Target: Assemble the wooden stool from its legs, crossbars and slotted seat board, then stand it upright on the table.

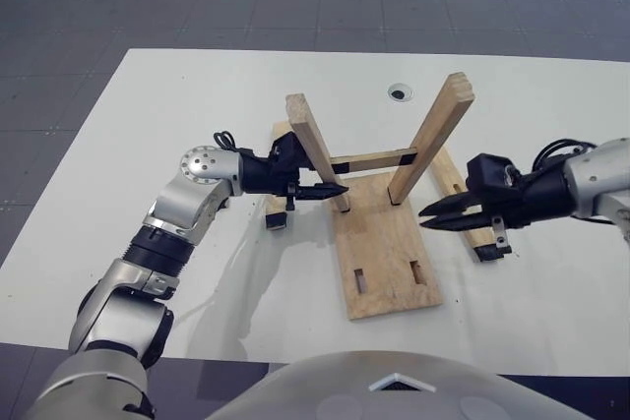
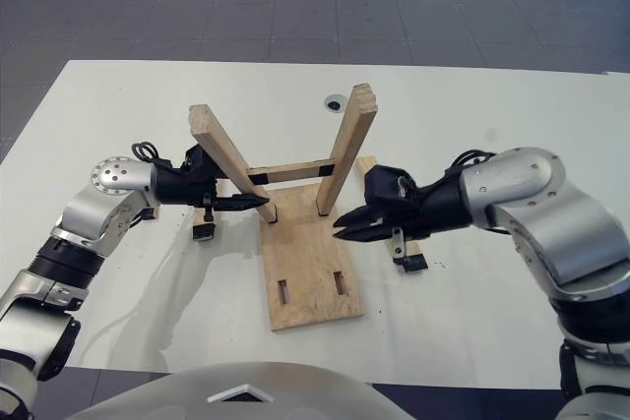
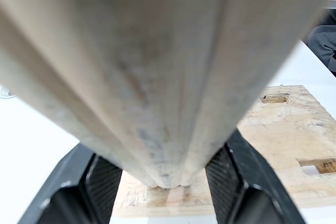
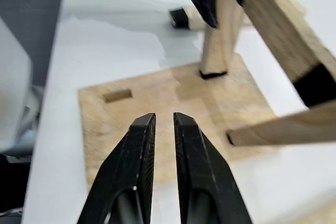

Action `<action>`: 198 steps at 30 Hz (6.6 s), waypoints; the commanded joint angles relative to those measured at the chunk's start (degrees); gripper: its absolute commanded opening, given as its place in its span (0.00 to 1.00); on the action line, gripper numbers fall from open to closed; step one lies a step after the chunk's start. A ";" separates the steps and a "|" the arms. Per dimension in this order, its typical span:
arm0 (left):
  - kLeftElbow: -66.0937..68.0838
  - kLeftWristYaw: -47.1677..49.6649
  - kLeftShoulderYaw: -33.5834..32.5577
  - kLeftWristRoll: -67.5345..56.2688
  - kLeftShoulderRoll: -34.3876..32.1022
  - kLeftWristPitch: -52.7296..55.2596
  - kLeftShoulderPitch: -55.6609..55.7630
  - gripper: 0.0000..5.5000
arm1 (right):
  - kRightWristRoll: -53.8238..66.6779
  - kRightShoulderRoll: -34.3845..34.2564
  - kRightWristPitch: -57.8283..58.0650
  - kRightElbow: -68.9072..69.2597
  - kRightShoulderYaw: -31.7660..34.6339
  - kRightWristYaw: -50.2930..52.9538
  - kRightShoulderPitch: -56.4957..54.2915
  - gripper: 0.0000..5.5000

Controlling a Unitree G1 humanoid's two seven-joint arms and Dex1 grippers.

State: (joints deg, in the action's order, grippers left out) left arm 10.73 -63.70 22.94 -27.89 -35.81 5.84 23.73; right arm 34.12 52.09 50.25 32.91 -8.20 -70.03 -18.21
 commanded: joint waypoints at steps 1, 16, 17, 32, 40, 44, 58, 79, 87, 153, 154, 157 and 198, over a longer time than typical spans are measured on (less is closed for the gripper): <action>2.26 0.75 7.34 11.72 0.18 1.98 -6.44 0.37 | -1.93 -9.24 -1.81 -8.85 -6.85 4.62 1.08 0.12; 3.62 -1.48 7.10 11.27 -0.60 1.55 -3.27 0.37 | -20.19 -4.35 -22.92 -15.91 -20.47 -1.78 3.62 0.55; 3.58 -1.47 7.11 11.14 -0.68 1.98 -3.25 0.42 | -21.15 -4.76 -24.19 -16.69 -20.54 -1.33 3.79 0.56; 3.48 0.13 -2.81 13.11 1.84 5.29 1.83 0.79 | -27.13 -6.27 -30.41 -21.90 -20.81 2.10 10.46 1.00; -12.06 -2.85 -13.72 6.17 -5.19 15.87 1.91 0.79 | -29.22 -9.90 -27.94 -26.52 -18.68 10.26 11.85 1.00; -21.06 -3.77 -18.33 1.99 -10.27 22.00 -0.86 0.79 | -28.93 -12.16 -25.67 -26.86 -17.59 14.54 11.97 1.00; -30.22 44.72 -35.19 -15.81 9.54 50.00 25.00 0.79 | -26.91 -13.77 -21.95 -23.69 -16.90 20.12 14.27 1.00; -37.79 72.66 -35.83 -31.97 32.26 66.73 19.78 0.61 | -27.71 -13.82 -21.49 -23.50 -18.28 22.64 14.11 1.00; -31.00 65.87 -30.00 -26.12 30.80 61.81 -10.32 0.61 | -27.85 -13.73 -21.10 -22.92 -17.88 23.62 13.22 1.00; -27.32 78.90 -47.34 -27.45 27.37 46.81 35.93 0.61 | -23.69 -34.20 -14.96 -51.02 -9.25 41.08 -2.40 1.00; -28.01 79.84 -47.61 -27.79 27.27 47.00 35.59 0.61 | -24.16 -34.86 -15.74 -52.44 -8.81 42.29 -3.01 1.00; -31.58 83.89 -48.48 -28.53 26.99 47.56 32.31 0.61 | -25.90 -37.32 -18.06 -56.80 -7.03 46.58 -4.72 1.00; -18.25 64.88 -37.45 4.74 18.77 37.72 -24.07 0.61 | -10.10 -45.98 17.63 -1.82 6.74 58.80 -7.56 1.00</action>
State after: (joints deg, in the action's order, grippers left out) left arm -6.51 0.46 -15.38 -24.15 -17.29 41.24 -0.78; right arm 23.80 5.62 66.75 30.37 -1.28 -11.64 -26.02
